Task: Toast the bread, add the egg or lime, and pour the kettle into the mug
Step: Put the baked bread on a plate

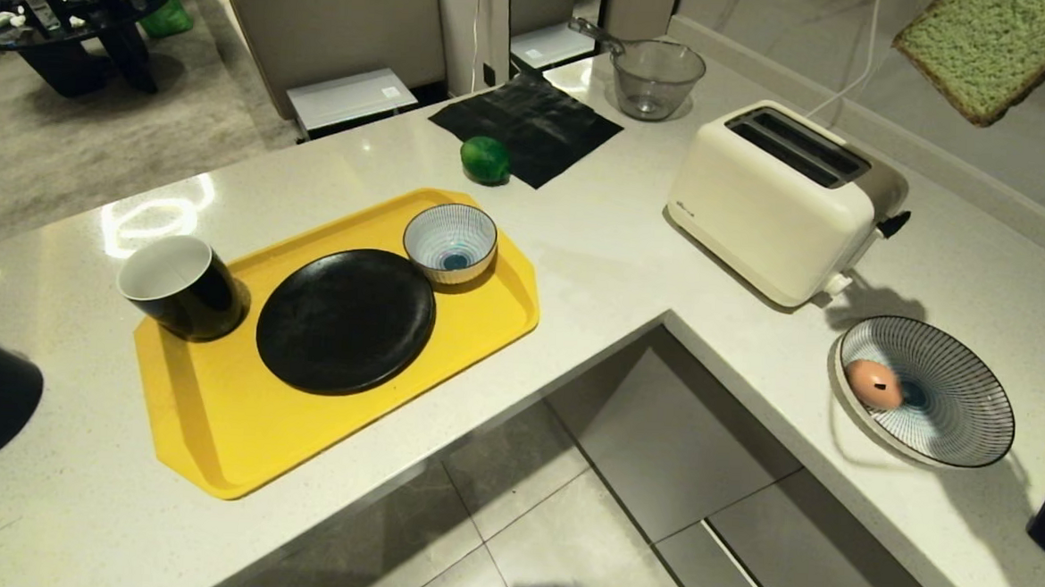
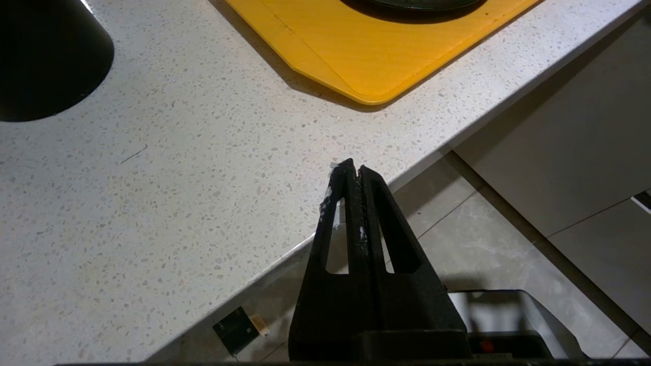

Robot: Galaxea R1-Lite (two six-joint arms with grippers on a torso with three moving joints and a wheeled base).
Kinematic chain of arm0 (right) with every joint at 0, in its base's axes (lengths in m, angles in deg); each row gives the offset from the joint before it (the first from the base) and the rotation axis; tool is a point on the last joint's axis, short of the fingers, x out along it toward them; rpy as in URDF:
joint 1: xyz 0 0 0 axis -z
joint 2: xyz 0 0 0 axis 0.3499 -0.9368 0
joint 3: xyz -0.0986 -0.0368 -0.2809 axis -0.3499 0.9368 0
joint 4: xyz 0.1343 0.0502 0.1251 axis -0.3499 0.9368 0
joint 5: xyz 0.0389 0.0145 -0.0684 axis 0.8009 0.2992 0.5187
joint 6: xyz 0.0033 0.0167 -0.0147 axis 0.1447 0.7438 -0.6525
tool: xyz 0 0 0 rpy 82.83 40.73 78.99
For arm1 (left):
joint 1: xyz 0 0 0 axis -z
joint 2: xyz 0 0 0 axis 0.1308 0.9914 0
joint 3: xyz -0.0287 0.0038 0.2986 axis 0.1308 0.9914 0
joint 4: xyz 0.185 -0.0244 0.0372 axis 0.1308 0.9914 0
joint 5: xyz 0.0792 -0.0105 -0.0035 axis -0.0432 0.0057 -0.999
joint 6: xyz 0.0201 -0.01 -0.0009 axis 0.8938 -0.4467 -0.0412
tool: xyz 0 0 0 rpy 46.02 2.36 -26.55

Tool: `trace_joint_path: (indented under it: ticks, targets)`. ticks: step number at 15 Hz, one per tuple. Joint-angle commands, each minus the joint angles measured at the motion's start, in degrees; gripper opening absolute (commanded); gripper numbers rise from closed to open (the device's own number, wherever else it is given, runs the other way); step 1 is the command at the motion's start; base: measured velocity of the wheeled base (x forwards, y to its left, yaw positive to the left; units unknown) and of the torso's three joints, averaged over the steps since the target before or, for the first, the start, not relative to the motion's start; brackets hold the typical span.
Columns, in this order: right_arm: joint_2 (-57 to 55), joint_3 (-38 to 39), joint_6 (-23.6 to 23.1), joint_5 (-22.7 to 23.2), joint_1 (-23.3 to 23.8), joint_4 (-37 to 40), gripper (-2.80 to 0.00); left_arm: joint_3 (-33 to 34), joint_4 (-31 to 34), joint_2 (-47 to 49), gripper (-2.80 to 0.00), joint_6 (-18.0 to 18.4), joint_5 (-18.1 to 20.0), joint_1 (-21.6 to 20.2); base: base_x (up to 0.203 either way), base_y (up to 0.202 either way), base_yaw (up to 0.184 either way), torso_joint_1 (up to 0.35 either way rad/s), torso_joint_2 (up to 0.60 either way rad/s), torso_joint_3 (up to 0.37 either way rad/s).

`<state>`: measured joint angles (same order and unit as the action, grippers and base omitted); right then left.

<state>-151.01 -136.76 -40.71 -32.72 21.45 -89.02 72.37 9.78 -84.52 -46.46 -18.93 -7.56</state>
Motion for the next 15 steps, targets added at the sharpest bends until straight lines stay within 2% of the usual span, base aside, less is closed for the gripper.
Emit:
trace_joint_path:
  ticks: [1,15]
  targets:
    - [1.3,0.4,-0.1,-1.3,0.7,-0.1,-2.8,0.0,0.0,0.0,-2.8,0.0,0.0,0.0,0.0,0.0,0.0,0.0,0.0,0.0]
    - [3.2,3.3,-0.9,-3.2,1.9,-0.2,-2.8,0.0,0.0,0.0,-2.8,0.0,0.0,0.0,0.0,0.0,0.0,0.0,0.0,0.0]
